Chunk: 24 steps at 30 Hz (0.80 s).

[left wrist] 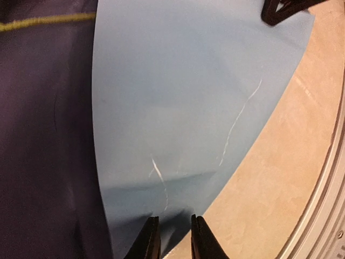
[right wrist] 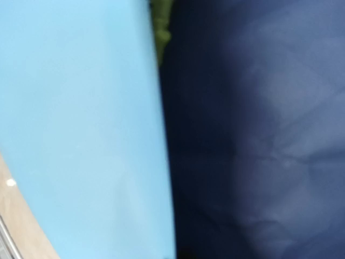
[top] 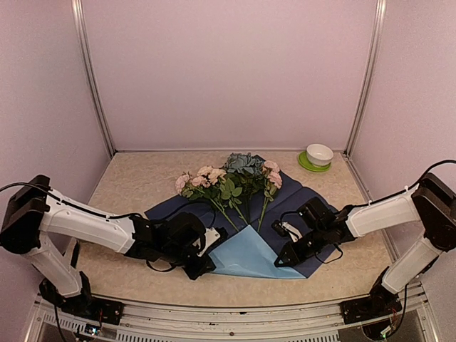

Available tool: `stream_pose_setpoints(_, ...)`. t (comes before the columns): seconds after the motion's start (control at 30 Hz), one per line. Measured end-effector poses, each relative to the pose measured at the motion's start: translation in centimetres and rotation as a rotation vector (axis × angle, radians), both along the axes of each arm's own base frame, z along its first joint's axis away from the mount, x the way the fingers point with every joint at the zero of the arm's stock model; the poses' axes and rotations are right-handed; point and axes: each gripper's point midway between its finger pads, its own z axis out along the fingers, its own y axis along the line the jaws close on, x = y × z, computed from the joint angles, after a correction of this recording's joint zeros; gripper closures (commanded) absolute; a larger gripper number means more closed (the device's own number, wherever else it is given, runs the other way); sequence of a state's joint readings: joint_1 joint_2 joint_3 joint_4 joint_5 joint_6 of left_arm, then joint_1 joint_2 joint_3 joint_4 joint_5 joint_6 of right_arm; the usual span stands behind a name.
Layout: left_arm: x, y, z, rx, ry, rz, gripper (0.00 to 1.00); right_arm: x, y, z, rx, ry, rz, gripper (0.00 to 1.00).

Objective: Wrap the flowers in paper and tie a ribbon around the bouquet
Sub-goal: Press the fold line of the 1/4-folded wrapping paper.

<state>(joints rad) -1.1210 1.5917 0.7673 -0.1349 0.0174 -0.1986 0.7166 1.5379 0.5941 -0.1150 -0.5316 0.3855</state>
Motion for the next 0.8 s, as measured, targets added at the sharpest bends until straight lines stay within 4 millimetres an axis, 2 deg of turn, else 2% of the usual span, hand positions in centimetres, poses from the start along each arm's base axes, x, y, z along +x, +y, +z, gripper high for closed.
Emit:
stream_pose_setpoints(0.1, 0.3, -2.5, 2.9, -0.051, -0.056, -0.042, 0.8, 0.0, 0.0, -0.1, -0.003, 0.005, 0.002, 1.0)
stream_pose_setpoints(0.17, 0.4, -5.3, 5.6, -0.117, -0.104, -0.095, 0.81, 0.0, 0.0, 0.0, -0.002, 0.007, 0.002, 1.0)
stream_pose_setpoints(0.23, 0.6, -7.6, 6.6, -0.154, -0.131, -0.136, 0.82, -0.1, 0.0, 0.0, -0.002, 0.008, 0.002, 1.0)
stream_pose_setpoints(0.27, 0.7, -8.3, 6.1, -0.149, -0.134, -0.149, 0.82, 0.0, 0.0, 0.0, -0.002, 0.007, 0.002, 1.0)
stream_pose_setpoints(0.33, 1.0, -9.0, 3.7, -0.103, -0.114, -0.173, 0.81, 0.0, 0.0, 0.0, -0.003, 0.007, 0.0, 1.0)
stream_pose_setpoints(0.43, 0.5, -8.5, -0.3, -0.022, -0.065, -0.214, 0.81, 0.0, 0.0, -0.1, -0.003, 0.008, -0.002, 1.0)
stream_pose_setpoints(0.47, 0.2, -8.4, -0.9, -0.008, -0.055, -0.225, 0.81, 0.0, 0.0, -0.1, -0.004, 0.009, -0.003, 1.0)
stream_pose_setpoints(0.67, -0.1, -7.4, -2.1, 0.005, -0.016, -0.236, 0.82, 0.1, -0.1, -0.1, -0.009, 0.005, -0.008, 1.0)
stream_pose_setpoints(0.8, -0.1, -6.5, -2.1, -0.042, 0.019, -0.206, 0.82, 0.3, -0.1, -0.1, -0.014, -0.001, -0.012, 1.0)
